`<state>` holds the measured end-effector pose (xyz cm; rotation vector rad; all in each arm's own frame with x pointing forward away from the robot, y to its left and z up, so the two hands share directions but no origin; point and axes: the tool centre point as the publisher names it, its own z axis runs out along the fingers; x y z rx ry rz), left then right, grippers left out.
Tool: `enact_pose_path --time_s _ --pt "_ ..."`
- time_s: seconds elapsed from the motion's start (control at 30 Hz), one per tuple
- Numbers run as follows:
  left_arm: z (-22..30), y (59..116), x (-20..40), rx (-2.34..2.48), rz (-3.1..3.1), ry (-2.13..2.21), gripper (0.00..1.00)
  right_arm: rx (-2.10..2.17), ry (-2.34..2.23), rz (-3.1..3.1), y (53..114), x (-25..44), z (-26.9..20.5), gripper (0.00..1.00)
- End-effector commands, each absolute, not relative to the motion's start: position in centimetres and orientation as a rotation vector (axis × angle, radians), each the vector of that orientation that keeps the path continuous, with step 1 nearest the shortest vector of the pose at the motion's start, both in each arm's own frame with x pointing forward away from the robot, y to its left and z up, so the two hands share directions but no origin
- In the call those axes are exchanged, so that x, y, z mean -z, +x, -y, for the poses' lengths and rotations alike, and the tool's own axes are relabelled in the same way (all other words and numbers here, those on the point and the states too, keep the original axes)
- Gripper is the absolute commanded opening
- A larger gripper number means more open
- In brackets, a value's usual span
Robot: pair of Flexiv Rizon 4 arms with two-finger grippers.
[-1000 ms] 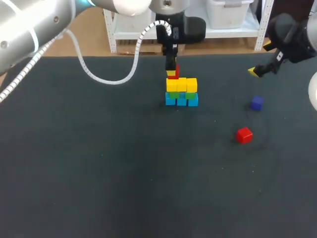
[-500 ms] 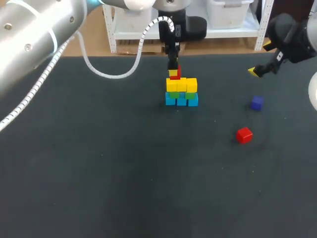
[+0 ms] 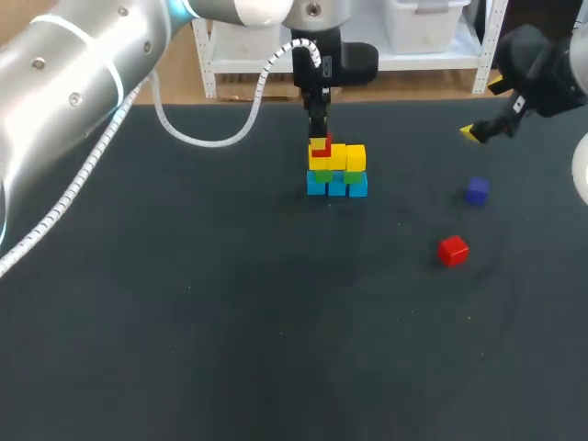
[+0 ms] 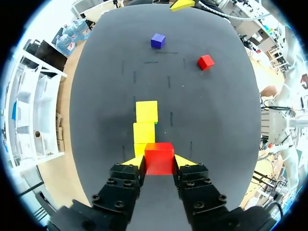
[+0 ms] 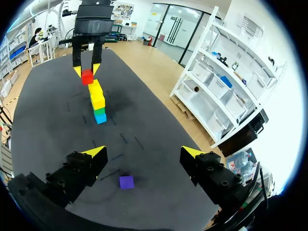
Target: Place the blue cubes, place green cubes on the blue cubes, place the yellow cubes on the green cubes, then place the red cubes on the yellow cubes, and place purple cube on the red cubes.
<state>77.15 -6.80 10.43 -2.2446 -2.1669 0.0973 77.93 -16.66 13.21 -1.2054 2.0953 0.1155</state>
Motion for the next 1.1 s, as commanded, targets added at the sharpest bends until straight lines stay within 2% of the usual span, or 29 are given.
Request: enact_pose_path --time_s 0.03,1.1 --pt "7.2 77.9 -10.6 -0.107 2.148 -2.231 0.0 -0.11 -1.203 -2.097 77.9 -13.2 16.6 1.0" --pt "8.4 79.3 -9.9 -0.084 2.142 -2.246 0.0 -0.11 -1.203 -2.097 77.9 -13.2 16.6 1.0"
